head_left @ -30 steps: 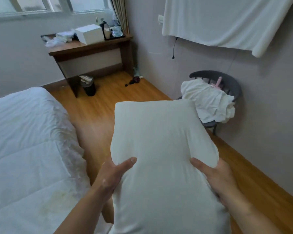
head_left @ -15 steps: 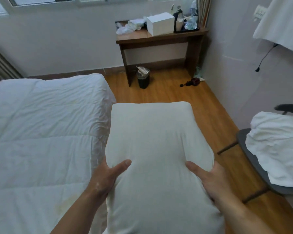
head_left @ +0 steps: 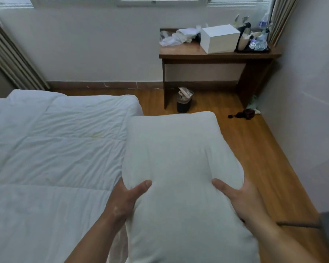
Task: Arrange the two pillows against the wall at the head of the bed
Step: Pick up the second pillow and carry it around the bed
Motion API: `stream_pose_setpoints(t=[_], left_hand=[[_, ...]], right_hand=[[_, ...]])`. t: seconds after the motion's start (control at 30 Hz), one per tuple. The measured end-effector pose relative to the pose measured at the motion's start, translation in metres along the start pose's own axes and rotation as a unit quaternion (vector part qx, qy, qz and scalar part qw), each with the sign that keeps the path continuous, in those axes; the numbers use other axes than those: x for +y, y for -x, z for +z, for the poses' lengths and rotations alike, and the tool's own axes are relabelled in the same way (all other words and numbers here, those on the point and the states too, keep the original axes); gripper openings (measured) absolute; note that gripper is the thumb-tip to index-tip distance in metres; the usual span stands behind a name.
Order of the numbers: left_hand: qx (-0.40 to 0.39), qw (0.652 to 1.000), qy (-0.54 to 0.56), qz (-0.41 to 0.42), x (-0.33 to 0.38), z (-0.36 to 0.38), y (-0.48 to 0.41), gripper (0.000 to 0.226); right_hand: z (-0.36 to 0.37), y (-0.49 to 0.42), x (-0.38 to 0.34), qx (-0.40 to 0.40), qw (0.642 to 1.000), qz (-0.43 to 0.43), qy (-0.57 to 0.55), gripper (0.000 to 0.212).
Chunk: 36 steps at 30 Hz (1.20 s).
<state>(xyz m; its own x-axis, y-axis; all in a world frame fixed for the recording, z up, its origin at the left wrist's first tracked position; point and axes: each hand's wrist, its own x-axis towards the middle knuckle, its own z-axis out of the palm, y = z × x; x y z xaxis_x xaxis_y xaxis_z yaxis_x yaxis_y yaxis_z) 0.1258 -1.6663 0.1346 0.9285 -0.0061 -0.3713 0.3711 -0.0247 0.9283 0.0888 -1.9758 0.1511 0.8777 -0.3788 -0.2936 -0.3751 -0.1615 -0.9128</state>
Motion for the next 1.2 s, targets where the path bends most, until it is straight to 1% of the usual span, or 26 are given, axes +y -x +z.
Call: stream_pose_setpoints(t=[0.13,0.2,0.27,0.3,0.37,0.47,0.6,0.73,0.8,0.97,1.07,1.2], left_hand=[[0.012,1.000,0.012,-0.005,0.027,-0.014,-0.066,0.081],[0.022,1.000,0.021,0.000,0.042,-0.016,-0.098,0.082],[0.030,0.999,0.027,0.009,0.057,-0.017,-0.131,0.078],[0.035,0.999,0.027,0.009,0.065,-0.016,-0.149,0.075],[0.046,0.998,0.032,0.008,0.080,-0.015,-0.186,0.071],[0.072,0.996,0.043,0.003,0.108,-0.012,-0.245,0.074],[0.101,0.993,0.058,-0.011,0.149,-0.005,-0.317,0.066],[0.131,0.989,0.061,-0.016,0.181,-0.004,-0.383,0.076],[0.143,0.988,0.061,-0.017,0.195,-0.008,-0.415,0.075],[0.154,0.985,0.076,-0.020,0.223,-0.026,-0.506,0.061],[0.157,0.983,0.095,-0.022,0.243,-0.044,-0.569,0.065],[0.153,0.982,0.107,-0.016,0.280,-0.078,-0.651,0.065]], right_hand=[[0.031,-0.063,-0.035,-0.011,1.000,-0.001,0.001,0.046],[0.045,-0.097,-0.048,-0.018,1.000,0.001,0.005,0.054],[0.059,-0.135,-0.059,-0.019,1.000,0.003,0.007,0.064],[0.067,-0.155,-0.066,-0.022,1.000,0.003,0.006,0.065],[0.082,-0.197,-0.081,-0.036,0.999,0.003,0.000,0.064],[0.102,-0.270,-0.110,-0.063,0.998,-0.007,-0.001,0.065],[0.124,-0.364,-0.163,-0.096,0.995,-0.018,0.024,0.062],[0.147,-0.439,-0.205,-0.122,0.992,-0.027,0.033,0.058],[0.163,-0.471,-0.221,-0.129,0.991,-0.022,0.031,0.054],[0.215,-0.557,-0.262,-0.135,0.989,-0.025,0.046,0.055],[0.256,-0.610,-0.290,-0.133,0.988,-0.041,0.066,0.058],[0.307,-0.671,-0.335,-0.129,0.988,-0.045,0.078,0.061]])
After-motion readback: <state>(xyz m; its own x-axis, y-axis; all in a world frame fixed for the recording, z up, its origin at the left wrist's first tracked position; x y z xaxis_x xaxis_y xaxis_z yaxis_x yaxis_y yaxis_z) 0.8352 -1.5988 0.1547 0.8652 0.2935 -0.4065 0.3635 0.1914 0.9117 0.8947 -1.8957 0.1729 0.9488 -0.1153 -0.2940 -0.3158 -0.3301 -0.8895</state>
